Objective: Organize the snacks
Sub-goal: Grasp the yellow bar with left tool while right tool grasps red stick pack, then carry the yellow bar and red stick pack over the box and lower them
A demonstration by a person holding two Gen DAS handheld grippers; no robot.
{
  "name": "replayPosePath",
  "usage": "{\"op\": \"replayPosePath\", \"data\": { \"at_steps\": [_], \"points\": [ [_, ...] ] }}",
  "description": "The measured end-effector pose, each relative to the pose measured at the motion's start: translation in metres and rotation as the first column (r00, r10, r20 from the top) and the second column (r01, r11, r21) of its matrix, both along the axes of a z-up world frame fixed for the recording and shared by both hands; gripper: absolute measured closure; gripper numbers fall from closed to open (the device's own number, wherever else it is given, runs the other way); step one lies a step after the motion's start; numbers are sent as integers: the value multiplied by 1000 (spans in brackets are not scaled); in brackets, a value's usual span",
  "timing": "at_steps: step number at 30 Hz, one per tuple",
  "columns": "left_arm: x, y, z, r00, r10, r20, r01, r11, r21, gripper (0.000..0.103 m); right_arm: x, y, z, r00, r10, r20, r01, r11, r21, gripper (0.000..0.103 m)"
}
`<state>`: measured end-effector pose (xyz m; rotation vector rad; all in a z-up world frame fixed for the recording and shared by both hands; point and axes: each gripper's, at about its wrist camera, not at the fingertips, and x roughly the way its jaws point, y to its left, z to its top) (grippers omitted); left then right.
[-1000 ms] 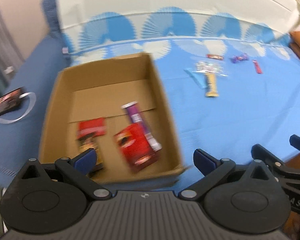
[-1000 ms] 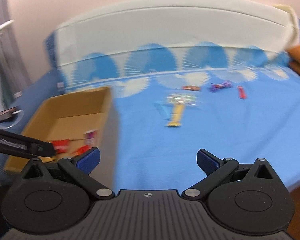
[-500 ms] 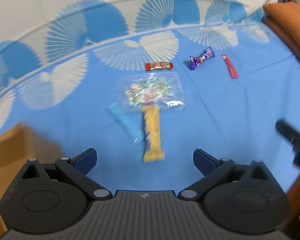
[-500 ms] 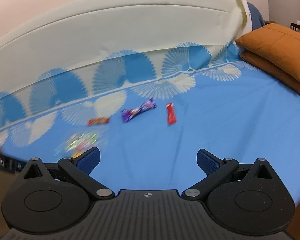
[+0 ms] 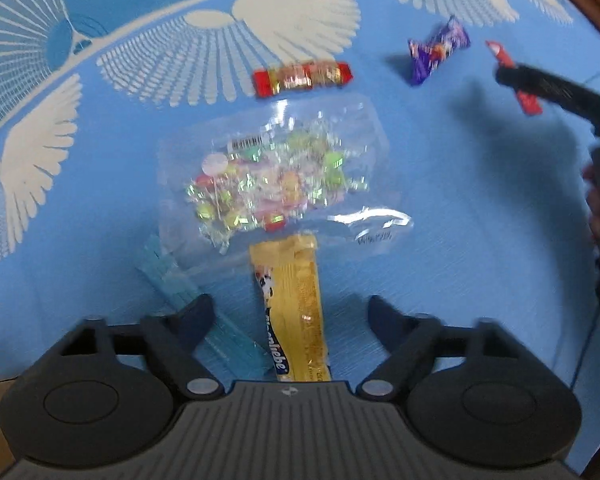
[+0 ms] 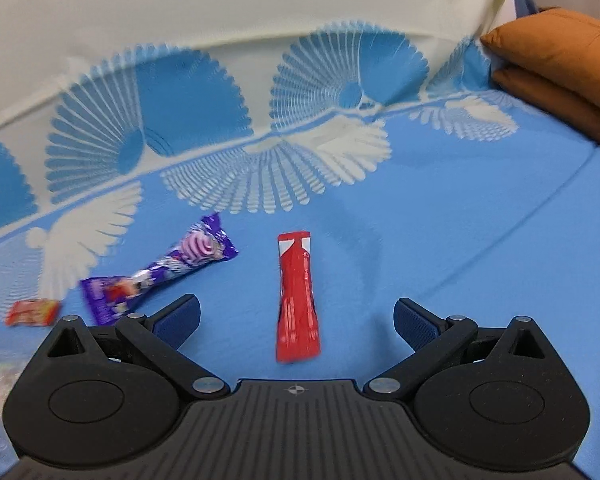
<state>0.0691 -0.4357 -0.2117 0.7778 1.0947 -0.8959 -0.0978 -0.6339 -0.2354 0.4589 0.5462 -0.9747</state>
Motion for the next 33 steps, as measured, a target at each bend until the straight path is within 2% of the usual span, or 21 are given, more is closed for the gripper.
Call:
{"op": "replayPosePath", "data": {
  "at_steps": [1,2,3,4,5,6,7,13,17,26,28,33],
  "points": [
    [-1,1,-1,1000,-9,14,9,1000,-5,39,6,-6,-7,999,7,-34,-6,1000,11,2],
    [-2,2,1,999,-26,19,27,999,-27,68,10,-6,-12,997,17,-71,-18,1000,-9,3],
    [-3,3,4,999,-32,6,33,999,-37,85,10,-1,-11,997,28,-77,-33,998,-59,22],
    [-3,5,8,1000,-23,-4,22,999,-43,89,10,5,-9,996,63,-68,-69,994,-90,59],
    [-3,7,11,1000,-11,-11,10,998,-55,89,11,12,-6,992,81,-92,-91,989,-119,78],
    [-4,9,14,1000,-8,-8,8,998,-64,89,12,16,-4,988,76,-134,-94,987,-132,86],
    [-6,13,18,1000,-10,0,10,997,-71,89,10,18,-3,986,77,-146,-95,988,-121,101],
    [-22,48,54,1000,8,-11,-10,992,-129,89,-28,46,18,995,72,-68,-77,995,-69,100],
    [-41,82,84,1000,17,6,-16,986,-165,89,-51,87,37,995,95,-19,-96,993,-74,100],
    [-76,165,147,996,88,-6,-87,965,-249,89,-94,194,98,987,121,105,-118,992,-39,100],
    [-84,186,163,996,88,-1,-85,959,-271,89,-103,223,116,979,147,139,-142,989,-49,100],
    [-100,247,203,994,109,20,-97,942,-321,89,-113,302,156,956,247,161,-237,968,-80,100]
  ]
}}
